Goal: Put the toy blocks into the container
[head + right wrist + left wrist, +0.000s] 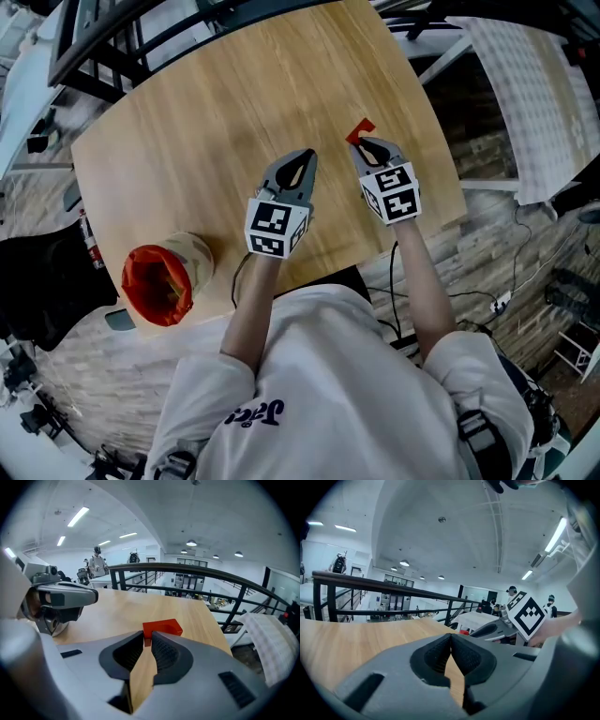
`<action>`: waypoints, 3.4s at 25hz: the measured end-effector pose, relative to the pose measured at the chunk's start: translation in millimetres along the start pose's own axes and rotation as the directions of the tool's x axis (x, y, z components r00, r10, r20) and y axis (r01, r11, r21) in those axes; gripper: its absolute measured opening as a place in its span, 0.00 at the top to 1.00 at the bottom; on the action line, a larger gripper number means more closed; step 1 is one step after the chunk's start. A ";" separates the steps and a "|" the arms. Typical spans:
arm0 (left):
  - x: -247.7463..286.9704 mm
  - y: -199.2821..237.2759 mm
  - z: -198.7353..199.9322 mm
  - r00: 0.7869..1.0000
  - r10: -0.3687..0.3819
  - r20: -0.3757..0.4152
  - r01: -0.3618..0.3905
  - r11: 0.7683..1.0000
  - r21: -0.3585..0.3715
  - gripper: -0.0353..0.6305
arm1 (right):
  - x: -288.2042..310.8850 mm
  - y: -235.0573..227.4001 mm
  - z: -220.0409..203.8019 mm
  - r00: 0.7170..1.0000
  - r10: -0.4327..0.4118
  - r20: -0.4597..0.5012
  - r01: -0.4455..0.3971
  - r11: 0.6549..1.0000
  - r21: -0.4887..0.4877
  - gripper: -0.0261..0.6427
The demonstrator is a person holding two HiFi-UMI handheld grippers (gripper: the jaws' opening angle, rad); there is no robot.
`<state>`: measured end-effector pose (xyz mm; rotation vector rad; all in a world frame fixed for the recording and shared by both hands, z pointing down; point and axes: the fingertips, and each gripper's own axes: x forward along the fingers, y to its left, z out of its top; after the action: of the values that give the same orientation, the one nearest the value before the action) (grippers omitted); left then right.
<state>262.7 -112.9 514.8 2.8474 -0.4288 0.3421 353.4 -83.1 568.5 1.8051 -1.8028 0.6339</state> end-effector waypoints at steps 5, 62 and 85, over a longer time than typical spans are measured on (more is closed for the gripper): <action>-59.1 14.0 14.3 0.997 0.069 0.047 -0.069 0.998 0.008 0.93 | -18.9 67.2 36.8 0.993 0.092 0.068 -0.087 0.993 -0.080 0.87; -425.6 114.4 -8.6 0.685 0.702 0.195 -0.668 0.712 -0.218 0.93 | -55.8 444.2 116.2 0.772 0.620 0.139 -0.504 0.731 -0.461 0.76; -232.2 3.3 92.0 0.902 0.287 0.322 -0.325 0.943 0.071 0.93 | -156.0 191.7 118.0 0.847 -0.083 0.525 0.104 0.995 -0.010 0.94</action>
<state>63.6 -80.8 367.4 2.9589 -0.9564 -0.0297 156.9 -38.7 383.0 2.1712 -2.0211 0.0550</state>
